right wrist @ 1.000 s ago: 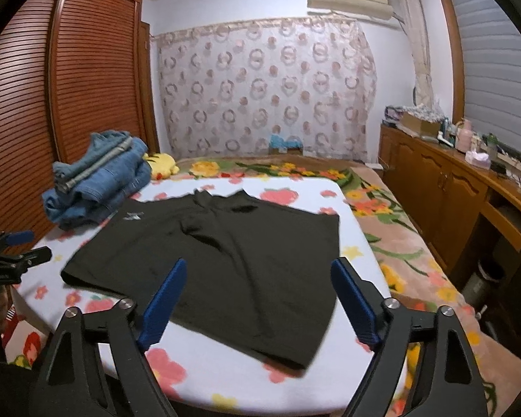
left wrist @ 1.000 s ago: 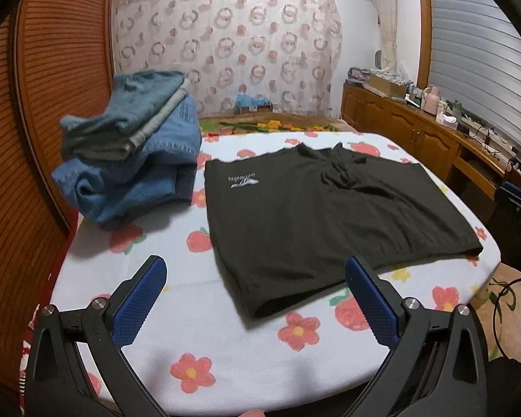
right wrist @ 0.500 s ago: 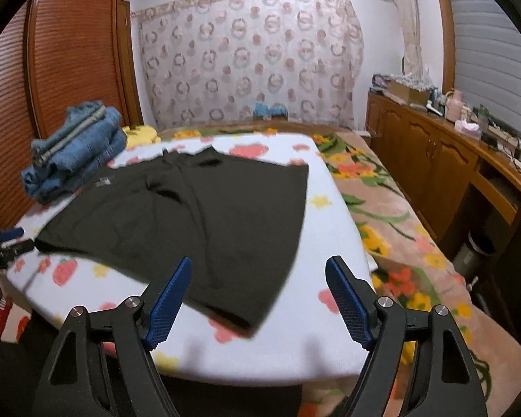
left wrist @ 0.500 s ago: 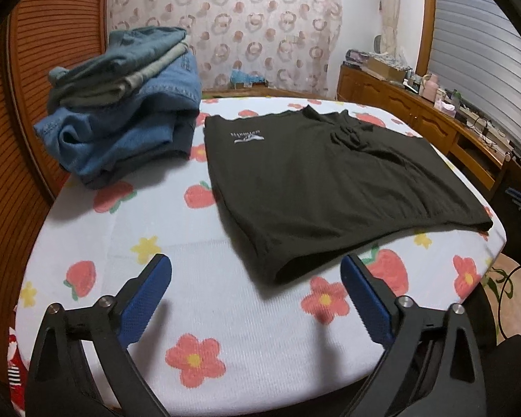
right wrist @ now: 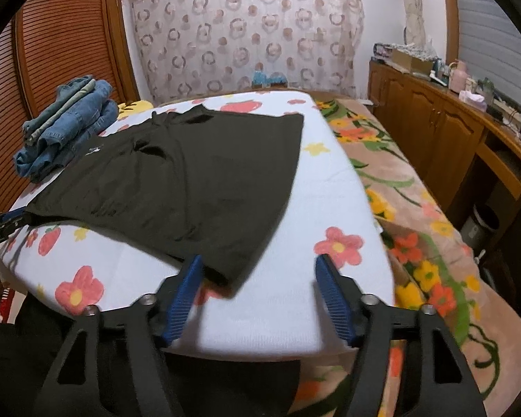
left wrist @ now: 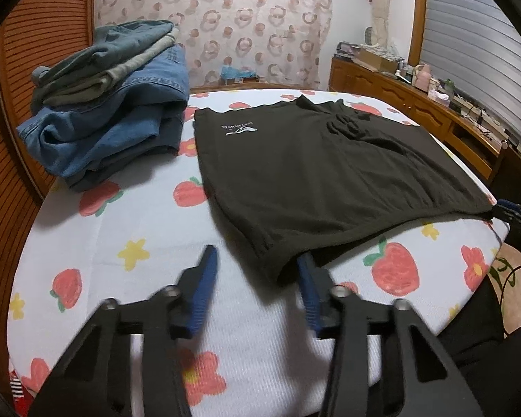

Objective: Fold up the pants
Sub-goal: 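Close the left gripper on the shorts hem while the right gripper grips the leg edge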

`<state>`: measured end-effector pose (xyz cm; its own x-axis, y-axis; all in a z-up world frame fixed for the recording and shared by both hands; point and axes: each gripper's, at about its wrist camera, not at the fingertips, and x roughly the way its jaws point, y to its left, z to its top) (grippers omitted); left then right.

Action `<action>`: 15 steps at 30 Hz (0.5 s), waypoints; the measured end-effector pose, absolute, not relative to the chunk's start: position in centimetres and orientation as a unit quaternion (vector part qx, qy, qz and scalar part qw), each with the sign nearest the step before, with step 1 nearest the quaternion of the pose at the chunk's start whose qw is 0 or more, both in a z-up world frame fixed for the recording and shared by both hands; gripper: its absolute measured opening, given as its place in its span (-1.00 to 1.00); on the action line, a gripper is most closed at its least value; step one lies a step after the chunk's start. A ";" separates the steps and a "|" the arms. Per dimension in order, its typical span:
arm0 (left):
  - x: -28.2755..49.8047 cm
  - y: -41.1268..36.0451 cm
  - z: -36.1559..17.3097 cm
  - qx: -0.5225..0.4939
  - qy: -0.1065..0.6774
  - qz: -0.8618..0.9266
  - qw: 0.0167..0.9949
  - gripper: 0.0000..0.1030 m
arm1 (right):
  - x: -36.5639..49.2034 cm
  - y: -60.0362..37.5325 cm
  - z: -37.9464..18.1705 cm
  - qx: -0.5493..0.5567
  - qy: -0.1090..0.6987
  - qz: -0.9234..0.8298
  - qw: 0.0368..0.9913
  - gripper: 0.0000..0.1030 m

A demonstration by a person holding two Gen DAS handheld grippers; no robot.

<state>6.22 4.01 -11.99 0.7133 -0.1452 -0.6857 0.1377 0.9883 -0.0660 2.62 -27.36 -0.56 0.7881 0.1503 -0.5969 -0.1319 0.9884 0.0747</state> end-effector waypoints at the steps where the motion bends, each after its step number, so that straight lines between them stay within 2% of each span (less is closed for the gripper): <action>1: 6.2 4.1 -11.9 -0.009 0.371 -0.081 0.925 -0.37 | 2.6 -27.0 -0.3 0.015 0.319 0.079 0.945 0.17; 6: 6.3 3.8 -11.6 -0.009 0.369 -0.090 0.925 -0.63 | 2.7 -27.0 0.1 0.015 0.316 0.090 0.944 -0.11; 8: 6.3 3.7 -11.6 -0.010 0.368 -0.093 0.925 -0.70 | 2.6 -27.2 0.2 0.020 0.316 0.095 0.944 -0.41; 9: 6.3 3.7 -11.6 -0.010 0.367 -0.093 0.926 -0.74 | 2.5 -27.2 0.4 0.021 0.314 0.098 0.944 -0.45; 11: 6.1 3.7 -11.4 -0.009 0.364 -0.093 0.927 -0.80 | 2.3 -27.5 0.1 0.017 0.309 0.105 0.945 -0.66; 15: 5.9 3.8 -10.9 -0.007 0.359 -0.096 0.928 -0.82 | 2.5 -27.7 -0.2 0.007 0.303 0.111 0.946 -0.73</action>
<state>5.86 3.76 -10.87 0.7238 -0.1827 -0.6654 0.1723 0.9816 -0.0821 2.48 -27.65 -0.22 0.7918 0.2141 -0.5721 -0.2061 0.9753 0.0798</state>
